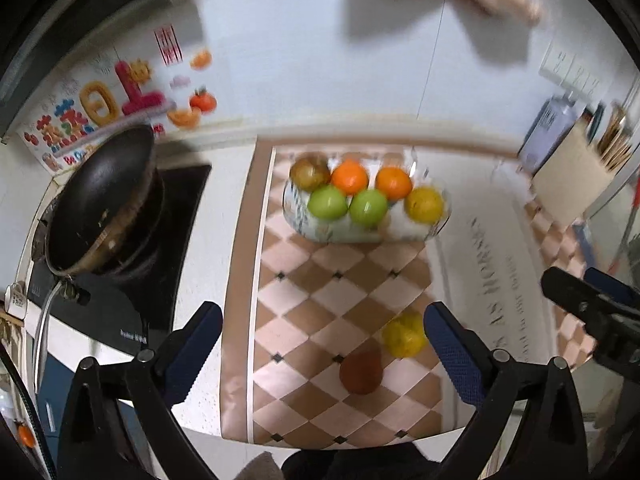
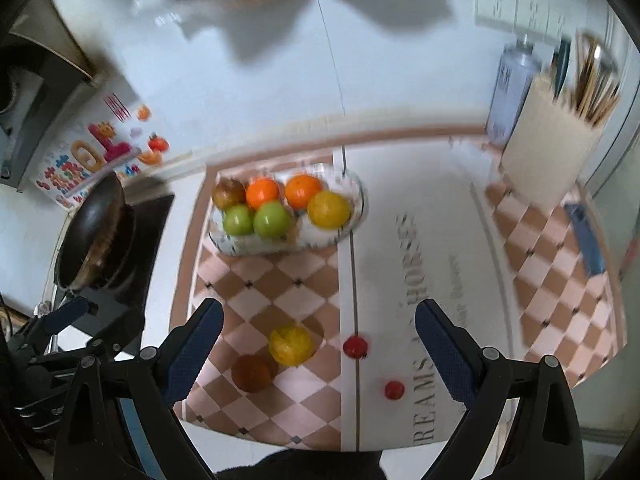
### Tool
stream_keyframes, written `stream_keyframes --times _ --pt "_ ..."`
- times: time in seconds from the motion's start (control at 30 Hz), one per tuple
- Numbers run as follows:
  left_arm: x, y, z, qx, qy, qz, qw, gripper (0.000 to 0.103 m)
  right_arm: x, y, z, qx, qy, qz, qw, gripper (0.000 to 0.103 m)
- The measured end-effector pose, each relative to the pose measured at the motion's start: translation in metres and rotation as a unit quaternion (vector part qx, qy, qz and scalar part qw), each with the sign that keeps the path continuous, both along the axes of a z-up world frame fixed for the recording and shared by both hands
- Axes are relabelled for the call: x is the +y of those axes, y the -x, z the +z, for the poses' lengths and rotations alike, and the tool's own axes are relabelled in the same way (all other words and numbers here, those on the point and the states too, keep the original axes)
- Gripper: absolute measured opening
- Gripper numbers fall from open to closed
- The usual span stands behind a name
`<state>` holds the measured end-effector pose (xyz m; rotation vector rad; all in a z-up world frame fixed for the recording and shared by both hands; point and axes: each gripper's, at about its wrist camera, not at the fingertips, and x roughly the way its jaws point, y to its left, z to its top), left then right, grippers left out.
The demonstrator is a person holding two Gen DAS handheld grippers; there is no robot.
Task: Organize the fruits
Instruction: 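Grasp a brownish-orange fruit with the left tool while the right tool grasps a yellow lemon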
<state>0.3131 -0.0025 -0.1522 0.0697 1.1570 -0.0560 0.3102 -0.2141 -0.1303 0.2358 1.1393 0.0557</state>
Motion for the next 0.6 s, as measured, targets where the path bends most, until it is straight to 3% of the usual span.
stream_keyframes --times 0.13,0.17,0.23,0.37,0.43,0.57,0.6 --pt "-0.011 -0.004 -0.061 0.085 0.001 -0.016 0.9963 0.103 -0.008 -0.007 -0.053 0.052 -0.043 0.004 0.998 0.098" --pt "-0.015 -0.006 -0.075 0.104 0.001 -0.018 0.9944 0.103 -0.009 -0.008 -0.063 0.061 -0.054 0.005 0.997 0.095" --pt "-0.023 -0.007 -0.11 0.153 0.008 -0.027 0.9878 0.103 -0.01 -0.011 -0.088 0.083 -0.075 0.007 0.994 0.074" --pt "-0.035 -0.008 -0.153 0.196 0.01 -0.038 0.9798 0.102 -0.007 -0.017 -0.128 0.124 -0.094 0.013 0.988 0.072" --pt "-0.039 -0.01 -0.166 0.206 0.015 -0.045 0.9774 0.091 -0.004 -0.019 -0.142 0.139 -0.103 0.017 0.985 0.072" --pt "-0.044 -0.008 -0.175 0.21 0.017 -0.06 0.9757 0.049 0.002 -0.027 -0.162 0.163 -0.127 0.022 0.978 0.072" --pt "-0.043 -0.007 -0.174 0.207 0.02 -0.062 0.9761 0.049 0.005 -0.031 -0.168 0.172 -0.136 0.024 0.975 0.072"
